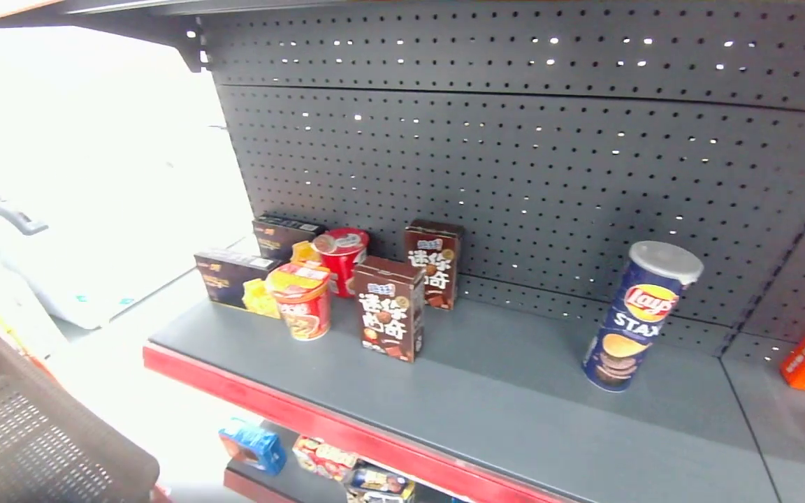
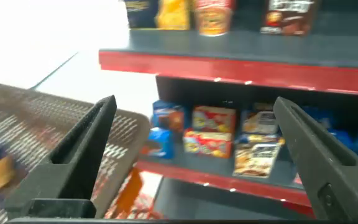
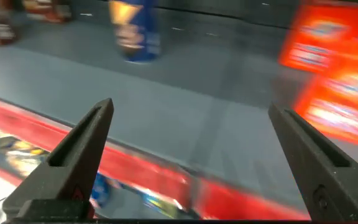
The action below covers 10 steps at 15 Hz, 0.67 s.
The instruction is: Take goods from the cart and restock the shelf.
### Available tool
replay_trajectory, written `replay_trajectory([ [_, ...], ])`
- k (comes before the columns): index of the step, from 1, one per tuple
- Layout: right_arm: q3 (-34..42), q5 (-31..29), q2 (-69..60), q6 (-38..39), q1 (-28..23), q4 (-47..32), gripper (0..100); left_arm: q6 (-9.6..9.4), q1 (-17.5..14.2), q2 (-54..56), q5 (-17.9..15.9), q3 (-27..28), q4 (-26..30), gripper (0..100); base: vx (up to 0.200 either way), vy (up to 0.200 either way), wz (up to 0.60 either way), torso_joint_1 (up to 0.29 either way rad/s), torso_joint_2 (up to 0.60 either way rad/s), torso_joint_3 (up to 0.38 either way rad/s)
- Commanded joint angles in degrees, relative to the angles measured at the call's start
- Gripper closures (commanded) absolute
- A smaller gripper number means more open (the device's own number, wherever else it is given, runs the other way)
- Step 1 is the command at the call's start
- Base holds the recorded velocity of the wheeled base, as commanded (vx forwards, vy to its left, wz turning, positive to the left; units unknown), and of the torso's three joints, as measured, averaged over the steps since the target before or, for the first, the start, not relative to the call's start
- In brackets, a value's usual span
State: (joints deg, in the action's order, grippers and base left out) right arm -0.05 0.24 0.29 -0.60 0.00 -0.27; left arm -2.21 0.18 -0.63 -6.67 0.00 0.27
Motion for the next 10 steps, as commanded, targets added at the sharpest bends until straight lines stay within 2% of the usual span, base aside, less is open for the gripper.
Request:
replay_trajectory([
  [1,0.05,0.02,0.06,-0.02,0.0,0.0,0,0.01,-0.01,-0.07,-0.01,0.0,0.0,0,0.0,0.0,0.6,0.002,0.0,0.007],
  [10,0.05,0.02,0.06,0.07,0.0,0.0,0,-0.17,-0.01,-0.07,-0.1,0.0,0.0,0,0.0,0.0,0.6,0.002,0.0,0.0],
])
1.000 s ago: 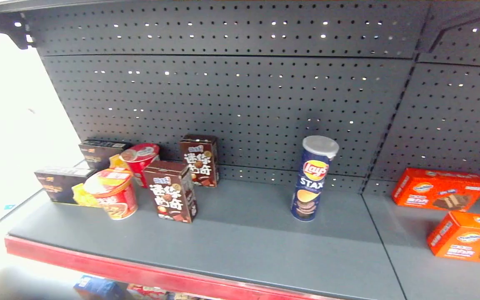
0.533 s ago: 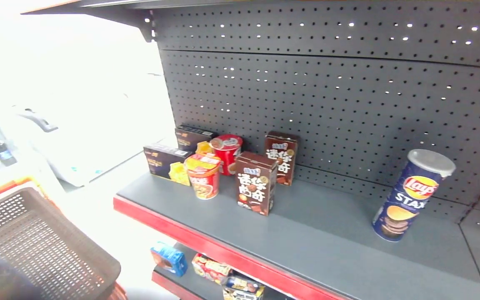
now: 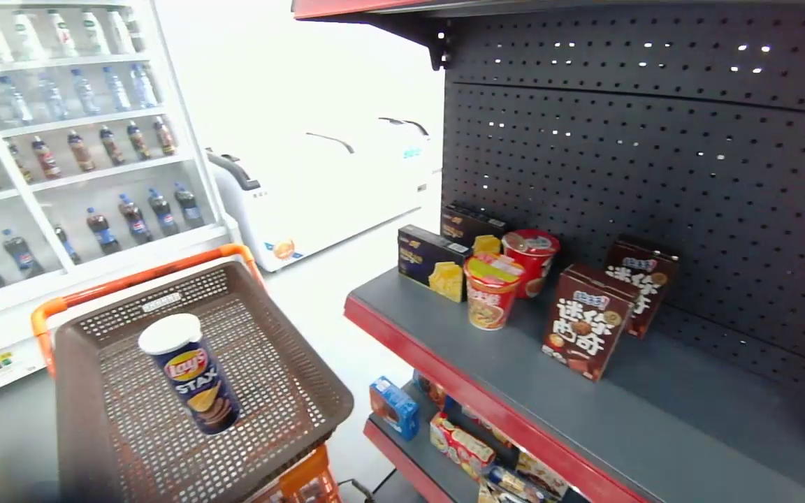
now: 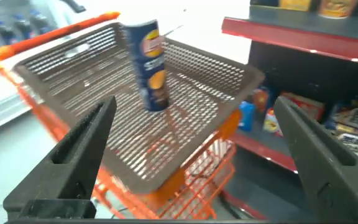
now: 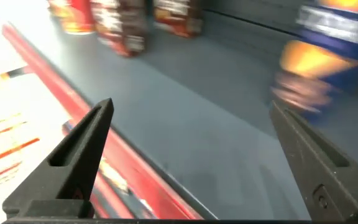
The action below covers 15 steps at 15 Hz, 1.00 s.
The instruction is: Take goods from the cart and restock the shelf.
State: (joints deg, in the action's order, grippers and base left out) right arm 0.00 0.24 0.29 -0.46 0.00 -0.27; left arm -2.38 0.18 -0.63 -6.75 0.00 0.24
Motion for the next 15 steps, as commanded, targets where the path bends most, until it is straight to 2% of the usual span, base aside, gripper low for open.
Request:
replay_trajectory([
  [1,-0.09,-0.07,0.06,0.11,0.09,-0.08,0,0.0,-0.01,0.02,0.69,0.09,-0.51,0,0.0,0.0,0.6,0.002,0.0,0.002],
  [2,-0.09,-0.07,0.06,0.11,0.09,-0.08,0,-0.26,-0.09,-0.07,2.01,2.81,-0.16,0,0.0,0.0,0.0,0.0,0.0,0.0],
  [3,0.0,-0.07,0.06,0.11,0.09,-0.08,0,-0.7,0.52,-5.17,2.45,11.51,1.25,0,0.0,0.0,0.0,0.0,0.0,0.0],
  [4,-0.09,-0.07,0.06,0.11,0.0,-0.08,0,-0.79,0.34,-10.35,2.89,16.17,3.54,0,0.0,0.0,0.0,0.0,0.0,0.0],
  [5,-0.09,-0.07,0.06,0.11,0.09,0.0,0,-1.4,-0.36,-18.61,4.82,24.7,6.52,0,0.0,0.0,0.0,0.0,0.0,0.0],
  [7,-0.09,-0.07,0.06,0.11,0.0,-0.08,0,-3.25,-1.33,-33.47,7.54,33.22,7.23,0,0.0,0.0,0.0,0.0,0.0,0.0],
  [8,-0.09,-0.07,0.06,0.11,0.09,-0.08,0,-3.69,-3.43,-42.26,8.86,38.85,7.75,0,0.0,0.0,0.0,0.0,0.0,0.0],
  [9,-0.09,-0.07,0.06,0.11,0.0,-0.08,0,-4.57,-4.93,-48.67,8.69,42.1,7.4,0,0.0,0.0,0.0,0.0,0.0,0.0],
  [10,-0.09,-0.07,0.06,0.11,0.0,-0.08,0,-5.27,-5.46,-50.96,8.6,42.8,7.05,0,0.0,0.0,0.0,0.0,0.0,0.0],
  [11,-0.09,-0.07,0.06,0.11,0.09,-0.08,0,-5.88,-7.83,-55.26,7.9,43.68,6.61,0,0.0,0.0,0.0,0.0,0.0,0.0],
  [12,-0.09,-0.07,0.06,0.11,0.09,-0.08,0,-6.32,-15.04,-60.54,-2.56,43.86,5.73,0,0.0,0.0,0.0,0.0,0.0,0.0],
  [13,-0.09,-0.07,0.06,0.11,0.09,-0.08,0,-6.85,-17.76,-63.61,-9.95,43.77,4.68,0,0.0,0.0,0.0,0.0,0.0,0.0],
  [14,-0.09,-0.07,0.06,0.11,0.0,-0.08,0,-8.52,-19.34,-67.39,-15.31,43.15,2.83,0,0.0,0.0,0.0,0.0,0.0,0.0],
  [15,-0.09,-0.07,0.06,0.11,0.09,-0.08,0,-10.1,-19.43,-70.47,-18.12,42.01,0.28,0,0.0,0.0,0.0,0.0,0.0,0.0],
])
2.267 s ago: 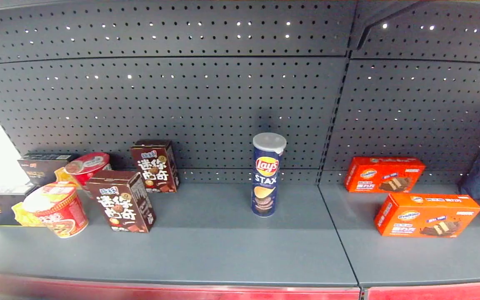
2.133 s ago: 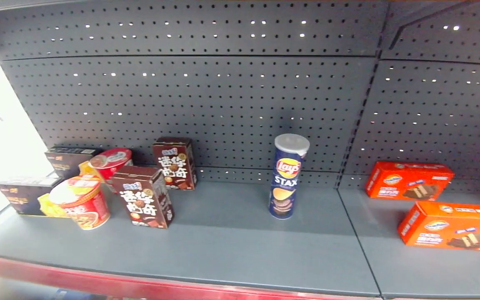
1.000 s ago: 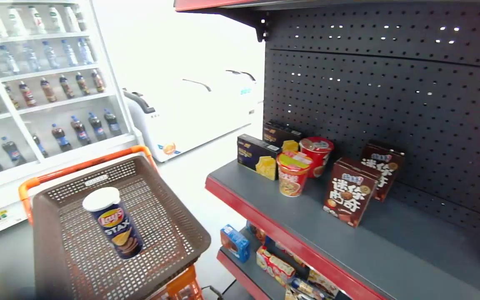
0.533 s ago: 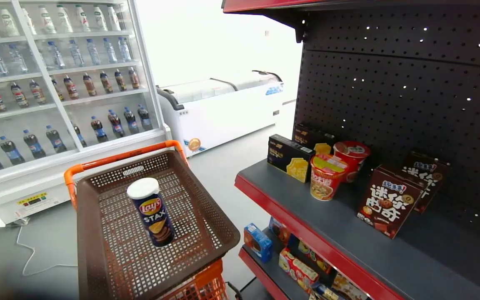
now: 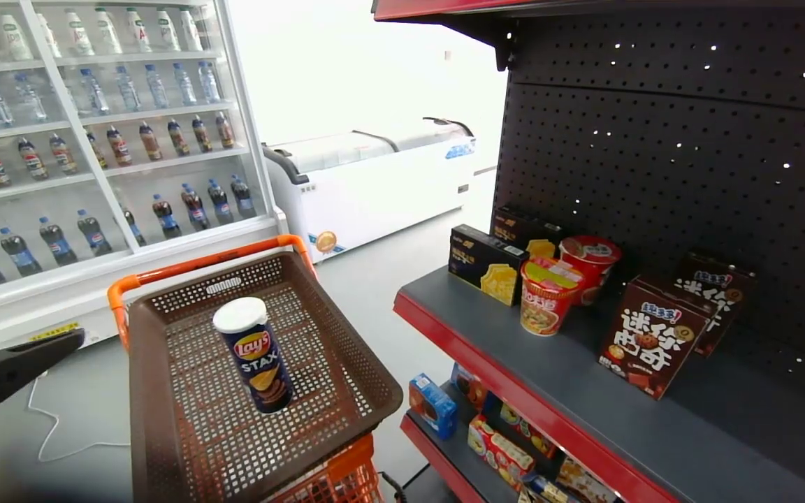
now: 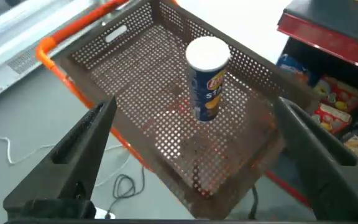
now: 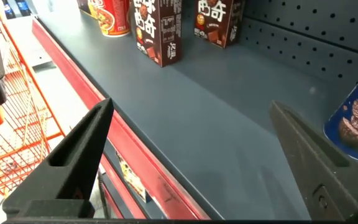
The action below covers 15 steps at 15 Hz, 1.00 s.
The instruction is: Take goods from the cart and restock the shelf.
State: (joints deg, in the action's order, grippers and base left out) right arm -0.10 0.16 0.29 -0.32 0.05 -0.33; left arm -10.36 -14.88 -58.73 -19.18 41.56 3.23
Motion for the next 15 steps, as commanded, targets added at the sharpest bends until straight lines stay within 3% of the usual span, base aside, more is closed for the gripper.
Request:
replay_trajectory([
  [1,0.01,0.02,0.06,-0.03,-0.05,-0.02,0,-3.35,-4.36,-16.15,-7.81,-2.27,-8.42,0,0.0,0.0,0.0,0.0,0.0,0.0],
  [2,0.01,0.02,0.06,-0.03,0.04,-0.02,0,-3.52,-4.45,-18.26,-8.25,-3.85,-12.28,0,0.0,0.0,0.0,0.0,0.0,0.0],
  [3,0.01,0.02,0.06,-0.03,0.04,-0.02,0,-3.44,-4.01,-23.0,-9.3,-7.98,-22.3,0,0.0,0.0,0.0,0.0,0.0,0.0],
  [5,0.01,0.02,0.06,-0.03,-0.05,-0.02,0,-3.0,-1.99,-28.37,-10.44,-12.29,-31.88,0,0.0,0.0,0.0,0.0,0.0,0.0],
  [9,0.01,0.02,0.06,-0.03,-0.05,-0.02,0,-2.73,1.96,-36.36,-10.27,-15.63,-41.99,0,0.0,0.0,0.0,0.0,0.0,0.0],
  [15,0.01,0.02,0.06,-0.03,-0.05,0.07,0,-2.82,6.27,-50.16,-8.77,-13.34,-55.35,0,0.0,0.0,0.0,0.0,0.0,0.0],
])
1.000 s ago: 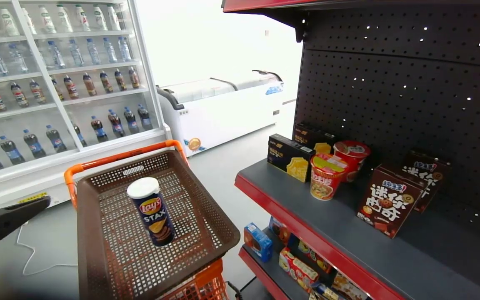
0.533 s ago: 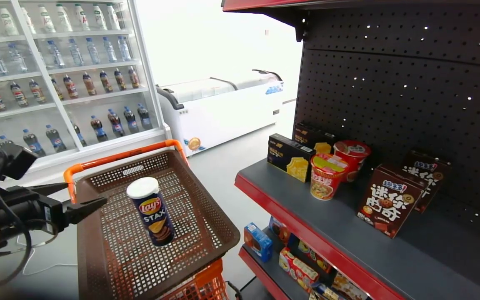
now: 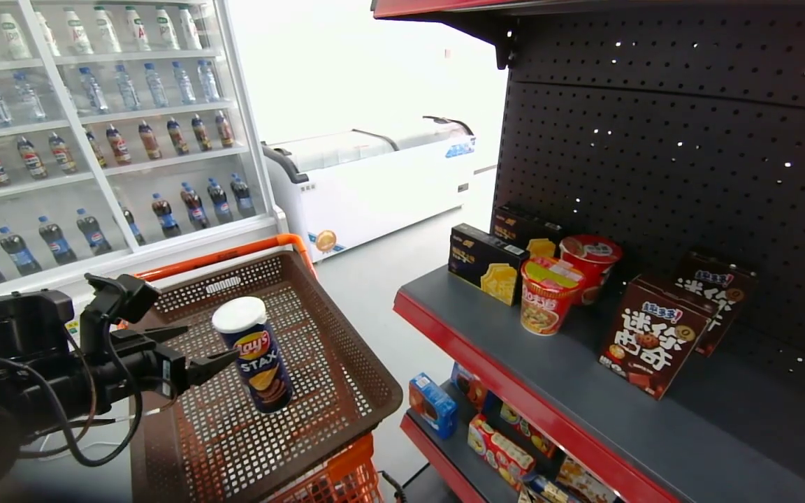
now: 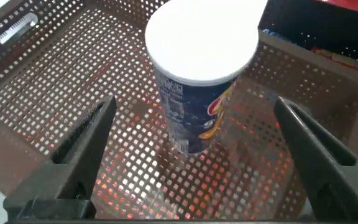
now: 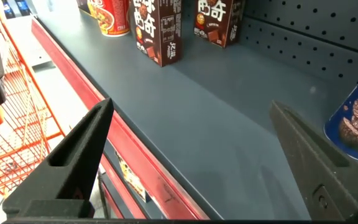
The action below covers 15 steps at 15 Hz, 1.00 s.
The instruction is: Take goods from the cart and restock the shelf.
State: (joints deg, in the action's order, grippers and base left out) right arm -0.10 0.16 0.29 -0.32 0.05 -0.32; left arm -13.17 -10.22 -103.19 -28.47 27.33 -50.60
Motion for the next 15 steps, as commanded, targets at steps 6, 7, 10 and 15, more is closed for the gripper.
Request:
replay_trajectory([
  [6,0.01,0.02,0.06,-0.03,-0.05,0.05,0,2.88,4.77,-15.46,3.77,2.64,-11.89,0,0.0,0.0,0.0,0.0,0.0,0.0],
  [7,0.01,0.02,0.06,-0.03,0.04,-0.03,0,2.36,4.85,-16.43,3.86,2.64,-12.41,0,0.0,0.0,0.0,0.0,0.0,0.0],
  [10,0.01,0.02,0.06,-0.03,-0.05,-0.03,0,2.18,6.35,-19.15,4.3,3.78,-15.14,0,0.0,0.0,0.0,0.0,0.0,0.0],
  [15,0.01,0.02,0.06,-0.03,-0.05,0.05,0,2.36,7.14,-23.02,3.86,7.82,-17.25,0,0.0,0.0,0.0,0.0,0.0,0.0],
])
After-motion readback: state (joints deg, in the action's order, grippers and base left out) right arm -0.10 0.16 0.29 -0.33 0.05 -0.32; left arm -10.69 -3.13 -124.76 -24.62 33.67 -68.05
